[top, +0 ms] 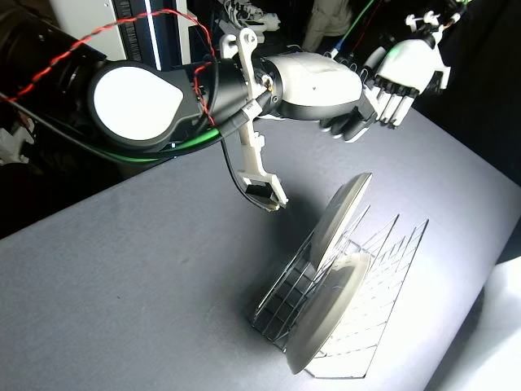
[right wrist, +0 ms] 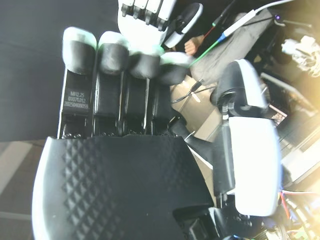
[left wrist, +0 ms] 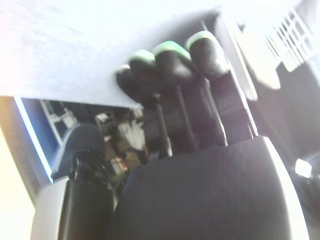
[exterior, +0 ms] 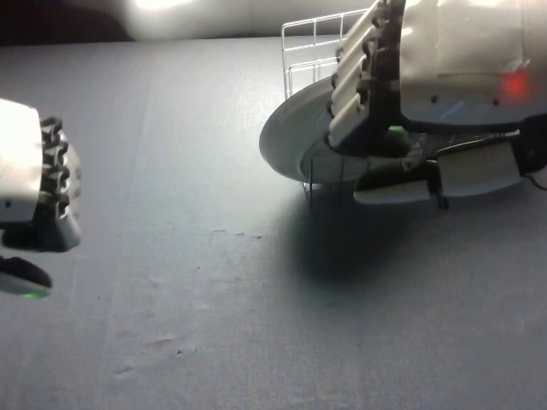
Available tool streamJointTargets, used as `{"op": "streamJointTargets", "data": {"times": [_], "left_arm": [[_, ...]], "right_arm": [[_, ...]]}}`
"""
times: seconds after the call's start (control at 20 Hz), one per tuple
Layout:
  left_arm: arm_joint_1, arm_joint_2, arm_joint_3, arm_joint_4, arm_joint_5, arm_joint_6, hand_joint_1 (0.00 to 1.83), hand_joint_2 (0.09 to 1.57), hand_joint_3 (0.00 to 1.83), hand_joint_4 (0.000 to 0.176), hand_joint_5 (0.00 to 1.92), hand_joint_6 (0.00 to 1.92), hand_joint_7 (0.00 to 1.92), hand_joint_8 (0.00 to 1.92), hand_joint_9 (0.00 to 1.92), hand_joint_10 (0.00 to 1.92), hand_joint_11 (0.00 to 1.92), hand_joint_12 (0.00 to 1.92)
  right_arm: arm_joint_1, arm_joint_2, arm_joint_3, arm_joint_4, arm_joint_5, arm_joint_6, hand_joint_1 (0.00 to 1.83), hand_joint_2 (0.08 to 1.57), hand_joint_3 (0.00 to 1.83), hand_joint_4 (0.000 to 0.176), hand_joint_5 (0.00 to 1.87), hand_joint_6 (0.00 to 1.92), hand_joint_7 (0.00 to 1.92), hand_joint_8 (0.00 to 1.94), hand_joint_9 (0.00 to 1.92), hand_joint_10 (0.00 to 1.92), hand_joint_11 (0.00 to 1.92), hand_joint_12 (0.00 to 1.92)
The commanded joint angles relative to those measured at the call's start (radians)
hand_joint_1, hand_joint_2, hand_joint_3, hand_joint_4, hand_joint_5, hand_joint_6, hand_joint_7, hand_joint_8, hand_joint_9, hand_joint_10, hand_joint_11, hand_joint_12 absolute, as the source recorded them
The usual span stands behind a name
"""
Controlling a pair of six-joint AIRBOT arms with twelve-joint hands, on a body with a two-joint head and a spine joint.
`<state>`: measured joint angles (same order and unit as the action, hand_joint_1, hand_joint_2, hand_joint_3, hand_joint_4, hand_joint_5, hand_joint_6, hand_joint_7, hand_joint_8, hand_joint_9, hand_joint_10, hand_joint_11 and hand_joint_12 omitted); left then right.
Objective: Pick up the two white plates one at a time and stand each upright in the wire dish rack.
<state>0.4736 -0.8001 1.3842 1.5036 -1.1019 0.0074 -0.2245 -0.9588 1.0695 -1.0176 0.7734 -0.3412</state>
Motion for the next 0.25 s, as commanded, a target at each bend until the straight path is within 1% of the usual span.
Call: {"op": "streamJointTargets", "data": {"times": [0.0,0.05,0.1,0.15,0.2], "left_arm": [[-0.011,0.01,-0.003,-0.066,-0.051,0.009,0.98,1.35,0.0,0.0,1.58,1.92,1.61,1.92,1.66,1.92,1.71,1.92],[-0.011,0.011,-0.008,-0.061,-0.051,0.009,0.98,1.35,0.0,0.0,1.58,1.92,1.61,1.92,1.66,1.92,1.71,1.92],[-0.012,0.016,-0.018,-0.06,-0.051,0.009,1.22,1.3,0.0,0.0,1.55,1.92,1.58,1.92,1.64,1.92,1.69,1.92],[-0.014,0.019,-0.026,-0.06,-0.051,0.009,1.22,1.3,0.0,0.0,1.55,1.92,1.58,1.92,1.64,1.92,1.69,1.92],[-0.064,0.052,-0.109,-0.005,-0.051,0.009,1.22,1.27,0.0,0.012,1.54,1.92,1.55,1.92,1.6,1.92,1.64,1.92]], "right_arm": [[0.018,0.008,-0.01,0.064,0.083,-0.014,0.66,1.49,0.02,0.0,1.19,1.92,1.37,1.94,1.41,1.92,1.46,1.92],[0.018,0.011,-0.014,0.064,0.094,-0.021,0.66,1.49,0.02,0.0,1.19,1.92,1.37,1.94,1.41,1.92,1.46,1.92],[0.018,0.011,-0.014,0.064,0.115,-0.034,0.72,1.5,0.01,0.0,1.23,1.92,1.45,1.94,1.5,1.92,1.58,1.92],[0.018,0.012,-0.015,0.063,0.115,-0.04,0.72,1.5,0.01,0.0,1.23,1.92,1.45,1.94,1.5,1.92,1.58,1.92],[0.01,0.023,-0.015,0.063,0.138,-0.062,0.73,1.51,0.01,0.0,1.24,1.92,1.44,1.94,1.5,1.92,1.59,1.92]]}}
